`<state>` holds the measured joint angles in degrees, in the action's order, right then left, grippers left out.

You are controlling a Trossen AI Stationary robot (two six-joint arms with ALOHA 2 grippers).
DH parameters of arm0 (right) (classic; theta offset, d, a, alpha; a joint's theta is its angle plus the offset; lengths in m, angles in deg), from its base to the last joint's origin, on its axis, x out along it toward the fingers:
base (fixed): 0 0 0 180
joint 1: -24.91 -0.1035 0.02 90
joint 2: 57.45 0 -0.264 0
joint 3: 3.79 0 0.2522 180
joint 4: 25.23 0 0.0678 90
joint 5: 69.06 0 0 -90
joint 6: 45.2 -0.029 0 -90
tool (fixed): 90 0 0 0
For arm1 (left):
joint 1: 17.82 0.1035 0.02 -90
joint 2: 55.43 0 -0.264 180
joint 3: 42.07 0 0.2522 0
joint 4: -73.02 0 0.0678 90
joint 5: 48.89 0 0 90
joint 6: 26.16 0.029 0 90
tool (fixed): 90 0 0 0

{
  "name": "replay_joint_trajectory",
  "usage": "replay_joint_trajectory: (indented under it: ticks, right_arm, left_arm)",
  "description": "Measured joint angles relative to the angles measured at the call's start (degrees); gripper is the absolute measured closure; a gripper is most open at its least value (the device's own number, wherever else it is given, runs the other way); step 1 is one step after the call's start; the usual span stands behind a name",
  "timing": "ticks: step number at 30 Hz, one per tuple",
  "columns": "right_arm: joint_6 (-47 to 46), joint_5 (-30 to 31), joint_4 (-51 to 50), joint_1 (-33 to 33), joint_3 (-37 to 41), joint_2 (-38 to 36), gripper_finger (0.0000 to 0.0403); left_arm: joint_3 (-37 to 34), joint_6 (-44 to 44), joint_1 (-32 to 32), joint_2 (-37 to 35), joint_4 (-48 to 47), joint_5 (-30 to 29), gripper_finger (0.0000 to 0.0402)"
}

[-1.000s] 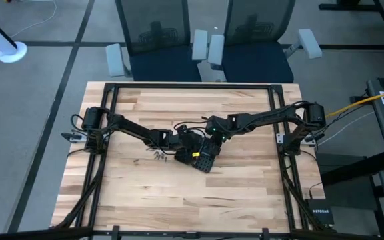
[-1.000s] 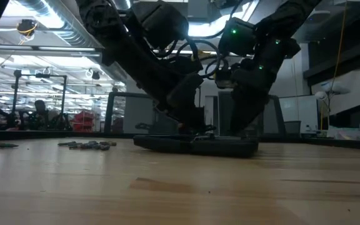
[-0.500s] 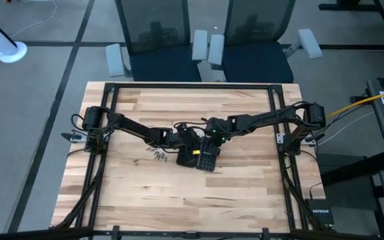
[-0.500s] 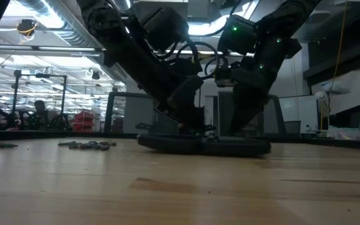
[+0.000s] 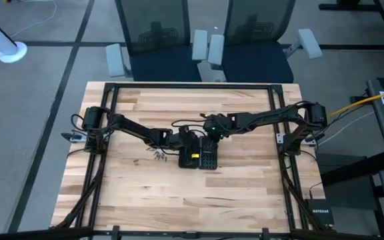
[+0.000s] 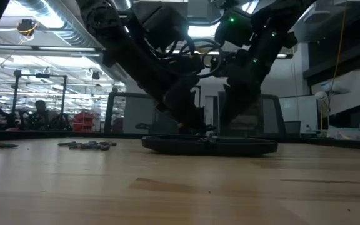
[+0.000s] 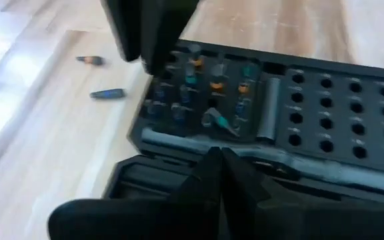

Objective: Prefit tool cases
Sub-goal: Adjust the black prefit tool case

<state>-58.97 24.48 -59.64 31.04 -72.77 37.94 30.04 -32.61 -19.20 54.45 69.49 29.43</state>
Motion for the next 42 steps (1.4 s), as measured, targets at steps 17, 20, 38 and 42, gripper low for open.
replay_joint_trajectory:
  ticks: [17,20,38,42]
  right_arm:
    - [-2.82,0.75,-2.59,6.25,1.82,0.24,0.0392]
    - [-3.41,-1.01,-2.05,7.19,2.12,0.26,0.0395]
    - [-10.00,-5.05,0.29,2.41,2.09,5.73,0.0402]
    - [-12.55,-6.69,-0.29,-1.70,2.08,5.57,0.0402]
  left_arm:
    - [0.10,4.79,-0.88,-7.00,-8.72,-5.08,0.0401]
    - [-0.53,0.45,-2.42,-7.45,-13.07,-7.00,0.0402]
    - [-9.18,-12.47,-8.18,-7.48,-6.30,-12.25,0.0401]
    - [-9.18,-10.22,-5.74,-7.48,-6.17,-12.57,0.0401]
